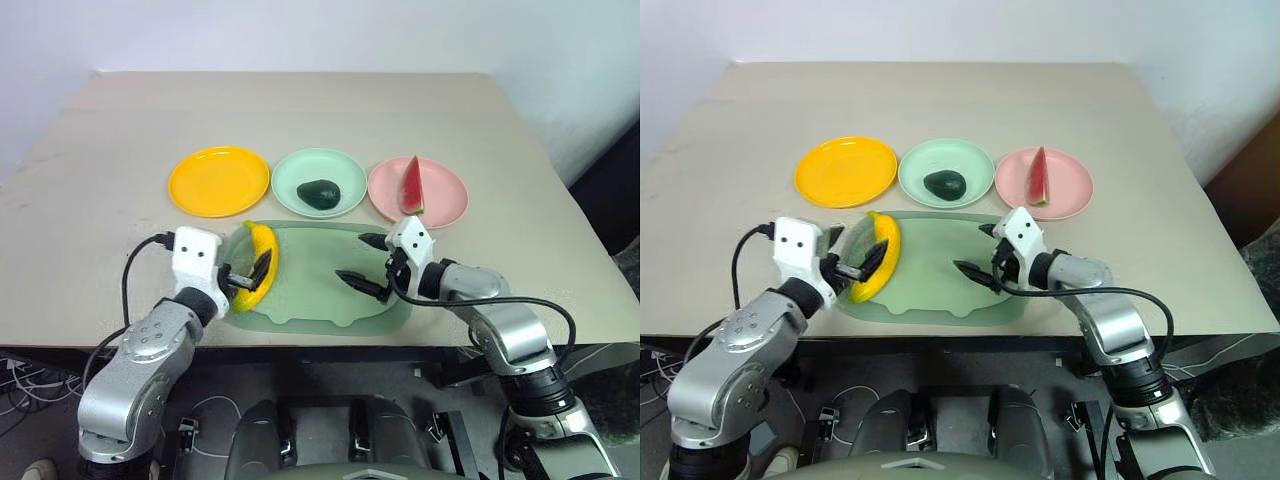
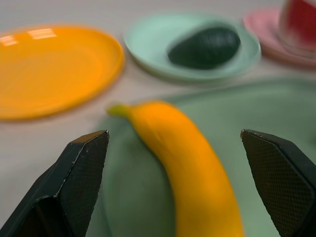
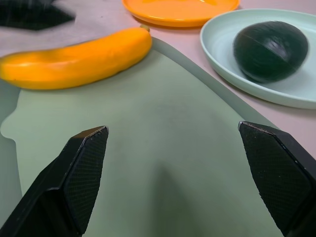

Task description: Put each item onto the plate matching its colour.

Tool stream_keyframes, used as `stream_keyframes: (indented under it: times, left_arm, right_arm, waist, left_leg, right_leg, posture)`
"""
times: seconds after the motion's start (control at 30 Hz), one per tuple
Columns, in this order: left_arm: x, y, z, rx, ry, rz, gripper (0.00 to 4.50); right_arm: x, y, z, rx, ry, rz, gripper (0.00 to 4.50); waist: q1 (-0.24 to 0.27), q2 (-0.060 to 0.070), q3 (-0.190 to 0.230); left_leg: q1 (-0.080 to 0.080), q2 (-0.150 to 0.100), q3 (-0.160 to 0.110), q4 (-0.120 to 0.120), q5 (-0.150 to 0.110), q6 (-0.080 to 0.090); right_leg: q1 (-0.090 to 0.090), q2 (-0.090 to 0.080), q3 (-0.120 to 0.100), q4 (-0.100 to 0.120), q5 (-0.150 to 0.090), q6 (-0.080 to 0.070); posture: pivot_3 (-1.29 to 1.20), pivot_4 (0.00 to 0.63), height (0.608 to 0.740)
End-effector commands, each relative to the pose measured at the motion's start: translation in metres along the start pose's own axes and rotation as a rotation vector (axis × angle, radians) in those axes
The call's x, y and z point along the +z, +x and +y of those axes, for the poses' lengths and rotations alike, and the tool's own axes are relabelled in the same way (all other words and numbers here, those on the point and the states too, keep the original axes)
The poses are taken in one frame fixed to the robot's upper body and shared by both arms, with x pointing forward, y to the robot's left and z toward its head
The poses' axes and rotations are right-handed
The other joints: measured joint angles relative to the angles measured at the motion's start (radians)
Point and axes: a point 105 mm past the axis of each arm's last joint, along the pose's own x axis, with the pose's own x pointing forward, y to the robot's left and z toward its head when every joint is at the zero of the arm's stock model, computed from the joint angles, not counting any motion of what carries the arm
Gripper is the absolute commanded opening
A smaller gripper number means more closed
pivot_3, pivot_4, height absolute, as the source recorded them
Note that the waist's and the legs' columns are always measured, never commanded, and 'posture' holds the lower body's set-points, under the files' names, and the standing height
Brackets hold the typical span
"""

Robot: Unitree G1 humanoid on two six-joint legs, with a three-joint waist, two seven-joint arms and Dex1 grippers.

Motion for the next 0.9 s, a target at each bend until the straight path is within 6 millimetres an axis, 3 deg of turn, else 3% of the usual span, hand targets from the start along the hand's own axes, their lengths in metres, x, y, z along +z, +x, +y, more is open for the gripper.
stream_keyframes:
  times: [0.03,0.23,0.5,0.77,0.9]
  left_arm:
    - [0.004,-0.002,0.0,0.014,0.017,0.043,4.5]
    - [-0.002,0.011,0.007,0.058,0.011,0.166,4.5]
    - [-0.001,0.021,0.007,0.066,0.03,0.231,4.5]
    - [0.0,0.026,0.009,0.062,0.036,0.253,4.5]
    - [0.003,0.026,0.009,0.067,0.06,0.241,3.64]
  right_arm:
    - [0.005,-0.012,-0.008,-0.03,-0.019,-0.009,4.47]
    - [0.0,-0.021,-0.011,-0.057,-0.01,0.004,4.47]
    - [0.015,-0.022,-0.005,-0.098,-0.022,-0.155,4.47]
    - [0.037,-0.019,0.011,-0.01,0.029,-0.284,4.47]
    - [0.032,-0.018,0.015,0.02,0.009,-0.263,4.5]
  waist:
    - [0.009,0.0,0.0]
    - [0.018,0.0,0.0]
    - [0.014,0.0,0.0]
    - [0.016,0.0,0.0]
    - [0.015,0.0,0.0]
  left_leg:
    - [0.0,0.0,0.0,0.0,0.0,0.0]
    - [0.0,0.0,0.0,0.0,0.0,0.0]
    - [0.0,0.0,-0.001,0.0,0.0,-0.001]
    - [0.0,0.0,-0.001,0.001,0.0,-0.001]
    - [0.0,0.0,-0.001,0.001,0.0,-0.001]
  right_leg:
    - [0.0,0.0,0.0,0.0,0.0,0.0]
    - [0.0,0.0,0.0,0.0,0.0,0.0]
    - [0.0,0.0,0.0,0.0,0.0,0.0]
    - [0.001,0.0,0.0,0.0,0.0,0.0]
    - [0.001,0.0,0.0,0.0,0.0,0.0]
  posture:
    - [0.0,0.15,0.695]
    - [0.0,0.15,0.695]
    - [0.0,0.15,0.695]
    - [0.0,0.15,0.695]
    - [0.0,0.15,0.695]
